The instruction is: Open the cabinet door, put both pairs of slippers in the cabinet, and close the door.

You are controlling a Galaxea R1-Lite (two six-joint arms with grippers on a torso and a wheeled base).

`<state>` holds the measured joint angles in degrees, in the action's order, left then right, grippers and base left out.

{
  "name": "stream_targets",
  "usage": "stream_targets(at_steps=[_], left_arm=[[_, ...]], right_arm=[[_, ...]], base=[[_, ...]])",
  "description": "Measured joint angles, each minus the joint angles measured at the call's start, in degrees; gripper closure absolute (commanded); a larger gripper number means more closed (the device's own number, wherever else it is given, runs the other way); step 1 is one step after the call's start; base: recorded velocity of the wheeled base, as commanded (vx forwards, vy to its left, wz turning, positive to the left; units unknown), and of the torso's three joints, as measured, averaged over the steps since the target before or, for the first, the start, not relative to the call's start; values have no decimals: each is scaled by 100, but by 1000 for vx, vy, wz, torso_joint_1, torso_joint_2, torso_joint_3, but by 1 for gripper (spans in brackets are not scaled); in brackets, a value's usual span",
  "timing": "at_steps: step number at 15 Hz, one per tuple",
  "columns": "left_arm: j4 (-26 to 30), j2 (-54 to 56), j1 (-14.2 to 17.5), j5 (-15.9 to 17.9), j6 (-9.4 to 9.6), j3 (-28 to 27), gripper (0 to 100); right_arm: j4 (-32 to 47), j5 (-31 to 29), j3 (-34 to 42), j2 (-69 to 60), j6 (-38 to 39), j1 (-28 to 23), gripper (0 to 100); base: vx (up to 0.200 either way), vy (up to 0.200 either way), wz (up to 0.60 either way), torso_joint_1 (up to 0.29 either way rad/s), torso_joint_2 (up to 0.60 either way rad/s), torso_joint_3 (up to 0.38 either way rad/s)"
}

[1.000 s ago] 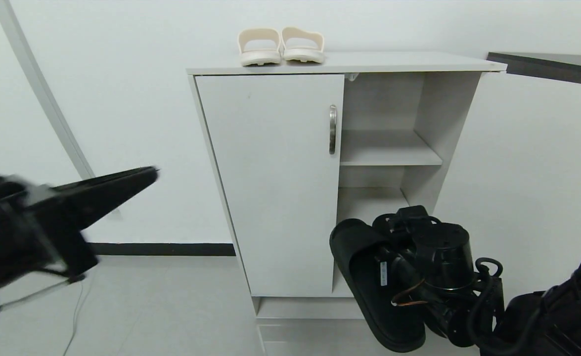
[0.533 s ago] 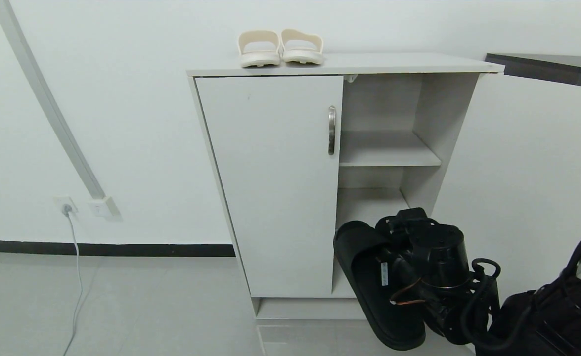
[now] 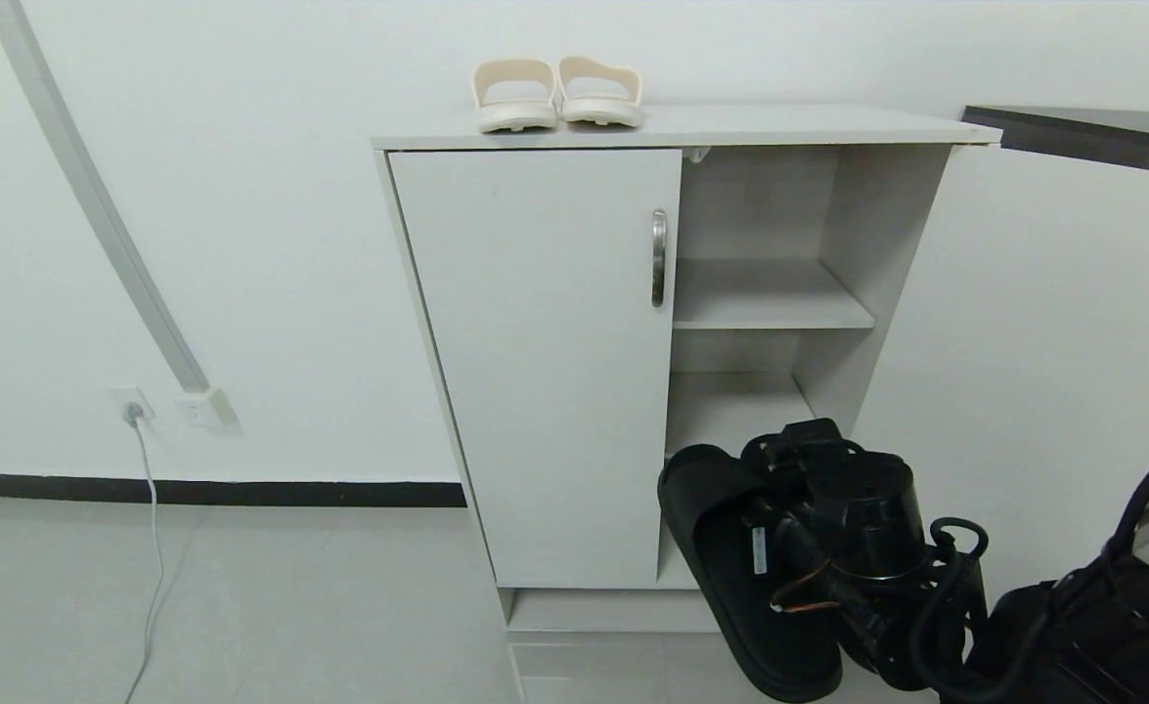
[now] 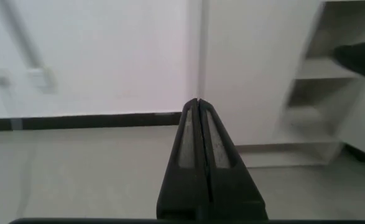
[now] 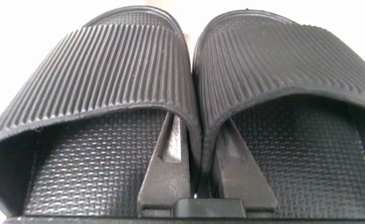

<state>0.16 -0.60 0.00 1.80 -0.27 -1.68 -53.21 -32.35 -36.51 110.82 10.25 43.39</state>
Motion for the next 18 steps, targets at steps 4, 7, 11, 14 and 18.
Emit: stream_targets(at_steps=[4,7,11,14,18], left_arm=[[24,67,5,-232,267,106,100],[20,76,2,-245,284,157,100],[11,78,2,-238,29,168,100],[9,78,0,-210,13,166,100],[9,76,0,-202,20,157,100]], right_arm=[[-232,0,18,15,-29,52,100],[-257,-5,16,67,-38,62,100],[-257,-378,-277,265,-24,63,100],[-249,-1304,-1007,684,88,96,100],[-249,-1705,-1462,1128,206,116,100]], base=[[0,0,0,0,0,0],[0,0,0,0,0,0],[0,0,0,0,0,0],[0,0,0,0,0,0],[0,-150,0,2,3,3]])
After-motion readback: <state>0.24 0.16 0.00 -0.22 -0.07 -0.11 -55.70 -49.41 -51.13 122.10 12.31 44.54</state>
